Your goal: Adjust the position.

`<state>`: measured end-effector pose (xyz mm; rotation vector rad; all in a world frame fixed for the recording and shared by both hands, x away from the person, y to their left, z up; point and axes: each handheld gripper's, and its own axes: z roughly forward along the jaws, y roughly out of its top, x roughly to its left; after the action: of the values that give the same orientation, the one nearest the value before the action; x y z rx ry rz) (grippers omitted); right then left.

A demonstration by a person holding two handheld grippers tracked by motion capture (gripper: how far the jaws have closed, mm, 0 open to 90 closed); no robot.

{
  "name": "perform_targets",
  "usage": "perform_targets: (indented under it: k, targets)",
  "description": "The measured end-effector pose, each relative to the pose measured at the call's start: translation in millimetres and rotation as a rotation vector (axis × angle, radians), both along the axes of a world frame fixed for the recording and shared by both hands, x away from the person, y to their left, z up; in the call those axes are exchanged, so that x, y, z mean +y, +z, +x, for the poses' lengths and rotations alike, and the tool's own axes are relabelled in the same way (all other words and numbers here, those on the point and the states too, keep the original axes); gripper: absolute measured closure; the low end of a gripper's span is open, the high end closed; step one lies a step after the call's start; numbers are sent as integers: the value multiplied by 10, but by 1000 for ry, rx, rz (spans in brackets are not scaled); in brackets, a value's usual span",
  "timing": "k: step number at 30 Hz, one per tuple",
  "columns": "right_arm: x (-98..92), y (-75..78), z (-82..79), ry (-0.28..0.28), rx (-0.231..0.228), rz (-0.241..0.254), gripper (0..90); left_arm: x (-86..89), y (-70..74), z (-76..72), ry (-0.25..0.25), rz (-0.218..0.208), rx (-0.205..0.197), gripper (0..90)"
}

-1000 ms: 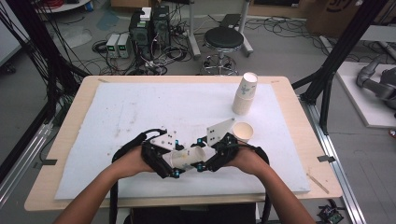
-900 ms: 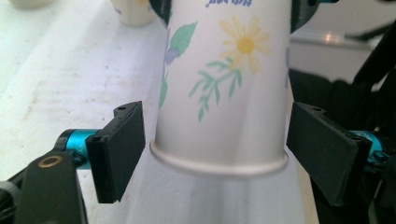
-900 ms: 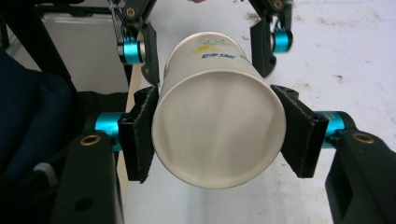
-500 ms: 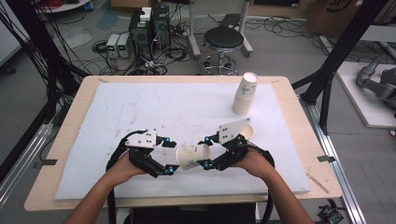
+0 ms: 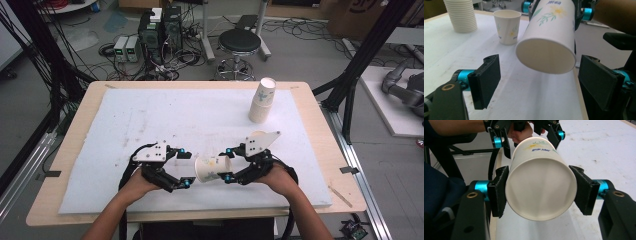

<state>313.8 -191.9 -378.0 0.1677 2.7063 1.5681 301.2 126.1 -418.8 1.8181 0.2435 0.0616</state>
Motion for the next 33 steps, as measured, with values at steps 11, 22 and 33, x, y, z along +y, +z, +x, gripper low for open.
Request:
perform_targets:
  k: [11,22,33]
  targets:
    - [-51,-15,-10,-7,4,24,372,-75,-37,-15,-30,-22,-44,160]
    - [-53,-8,0,-5,15,44,372,-134,-59,-19,-35,-44,-29,158]
    - [-30,-10,4,13,31,61,372,-199,-66,3,-48,-57,-24,160]
